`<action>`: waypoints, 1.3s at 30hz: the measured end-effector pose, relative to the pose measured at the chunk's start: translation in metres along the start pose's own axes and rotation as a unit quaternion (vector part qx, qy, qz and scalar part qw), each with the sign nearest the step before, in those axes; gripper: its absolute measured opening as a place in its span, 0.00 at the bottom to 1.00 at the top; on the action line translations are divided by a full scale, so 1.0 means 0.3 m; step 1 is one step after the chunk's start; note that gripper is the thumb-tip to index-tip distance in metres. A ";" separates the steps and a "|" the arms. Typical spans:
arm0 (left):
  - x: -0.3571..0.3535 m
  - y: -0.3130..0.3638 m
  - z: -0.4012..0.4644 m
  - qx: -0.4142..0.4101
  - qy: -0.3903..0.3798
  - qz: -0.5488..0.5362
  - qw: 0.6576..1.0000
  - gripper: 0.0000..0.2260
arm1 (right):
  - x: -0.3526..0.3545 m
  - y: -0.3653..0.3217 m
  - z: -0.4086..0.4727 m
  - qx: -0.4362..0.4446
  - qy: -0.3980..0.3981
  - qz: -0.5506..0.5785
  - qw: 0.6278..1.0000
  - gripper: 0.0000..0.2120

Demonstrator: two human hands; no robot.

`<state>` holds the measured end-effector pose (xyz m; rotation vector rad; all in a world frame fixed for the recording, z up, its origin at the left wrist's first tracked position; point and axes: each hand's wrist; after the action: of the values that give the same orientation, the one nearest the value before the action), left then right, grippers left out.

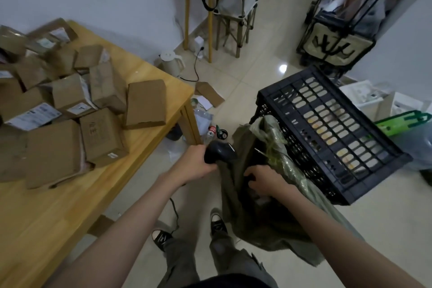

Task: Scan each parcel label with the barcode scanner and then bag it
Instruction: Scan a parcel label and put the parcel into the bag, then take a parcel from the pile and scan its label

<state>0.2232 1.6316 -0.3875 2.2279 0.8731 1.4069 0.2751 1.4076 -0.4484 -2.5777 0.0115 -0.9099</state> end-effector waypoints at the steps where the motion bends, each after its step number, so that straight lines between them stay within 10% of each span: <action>1: 0.023 -0.010 -0.015 0.005 0.009 -0.002 1.000 0.10 | 0.029 -0.041 0.004 0.016 0.009 0.003 1.000 0.20; 22: 0.610 -0.544 -0.633 0.163 0.254 -0.053 0.952 0.10 | 0.083 -1.177 0.059 0.322 0.020 -0.102 0.941 0.06; 39: 0.984 -0.996 -0.842 0.207 0.302 -0.058 0.929 0.04 | -0.108 -1.829 0.233 0.375 0.050 -0.127 0.917 0.18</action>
<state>-0.0034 2.0456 -0.2560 1.9662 1.6026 2.0454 0.2234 1.9418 -0.3103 -1.8344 -0.5486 -0.9041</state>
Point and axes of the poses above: each hand's wrist, its own z-axis towards the middle knuckle, its own x-axis out of the back of the hand, y = z × x, and after that the axes turned 6 degrees about z, right-handed
